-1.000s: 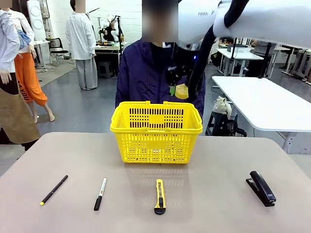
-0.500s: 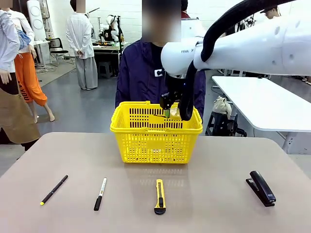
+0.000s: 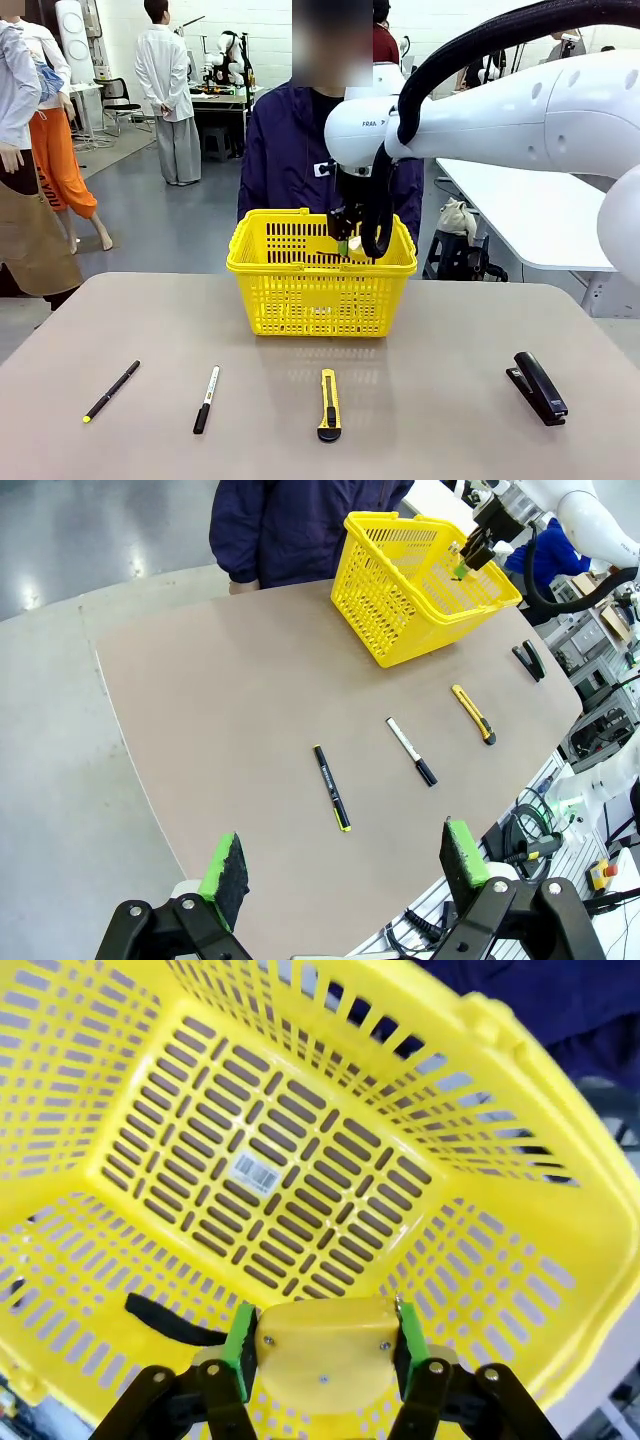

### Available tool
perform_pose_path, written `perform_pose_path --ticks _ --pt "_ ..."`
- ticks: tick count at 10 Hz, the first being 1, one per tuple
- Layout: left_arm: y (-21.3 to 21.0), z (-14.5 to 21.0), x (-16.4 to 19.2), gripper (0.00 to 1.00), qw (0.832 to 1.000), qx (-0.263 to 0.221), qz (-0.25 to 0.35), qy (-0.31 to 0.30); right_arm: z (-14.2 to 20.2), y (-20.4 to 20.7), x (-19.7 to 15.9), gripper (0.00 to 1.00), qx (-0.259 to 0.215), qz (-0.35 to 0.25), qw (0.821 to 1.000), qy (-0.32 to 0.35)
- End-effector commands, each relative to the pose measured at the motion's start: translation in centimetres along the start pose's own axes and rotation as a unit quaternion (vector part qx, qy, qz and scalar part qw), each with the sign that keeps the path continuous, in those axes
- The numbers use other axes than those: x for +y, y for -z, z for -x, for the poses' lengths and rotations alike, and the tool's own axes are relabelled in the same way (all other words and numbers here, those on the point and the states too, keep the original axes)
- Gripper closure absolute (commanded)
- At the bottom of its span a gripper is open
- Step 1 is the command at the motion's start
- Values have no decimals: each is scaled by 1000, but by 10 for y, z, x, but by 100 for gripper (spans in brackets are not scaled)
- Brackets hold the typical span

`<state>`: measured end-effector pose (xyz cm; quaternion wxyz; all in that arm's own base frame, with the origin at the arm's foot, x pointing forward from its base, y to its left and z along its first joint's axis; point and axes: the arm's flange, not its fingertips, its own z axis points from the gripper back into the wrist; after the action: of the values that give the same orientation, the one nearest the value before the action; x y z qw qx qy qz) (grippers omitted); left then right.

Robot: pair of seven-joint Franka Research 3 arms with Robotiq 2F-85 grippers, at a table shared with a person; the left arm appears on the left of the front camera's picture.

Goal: Place the items the person wants into the basket.
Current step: Pick up the item the person points to and place it in the Market Basket.

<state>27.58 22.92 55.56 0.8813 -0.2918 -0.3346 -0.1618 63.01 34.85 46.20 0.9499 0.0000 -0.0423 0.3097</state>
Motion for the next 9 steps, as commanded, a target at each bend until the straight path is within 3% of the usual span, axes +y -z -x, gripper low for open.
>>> perform_pose_path --ticks 1,6,7,8,9 --pt "-2 -1 1 0 1000 -7 6 10 -18 3 -1 35 21 -1 1000 -15" --pt "-2 -1 1 0 1000 -7 6 10 -22 21 1 35 35 -2 999 -24" --pt "-2 -1 1 0 1000 -7 6 10 -21 20 2 19 32 -2 999 -25" --pt "-2 -1 1 0 1000 -7 6 10 -20 19 2 15 30 -2 999 -27" --pt "-2 -1 1 0 1000 -7 6 10 -20 19 1 0 29 -2 999 -26"
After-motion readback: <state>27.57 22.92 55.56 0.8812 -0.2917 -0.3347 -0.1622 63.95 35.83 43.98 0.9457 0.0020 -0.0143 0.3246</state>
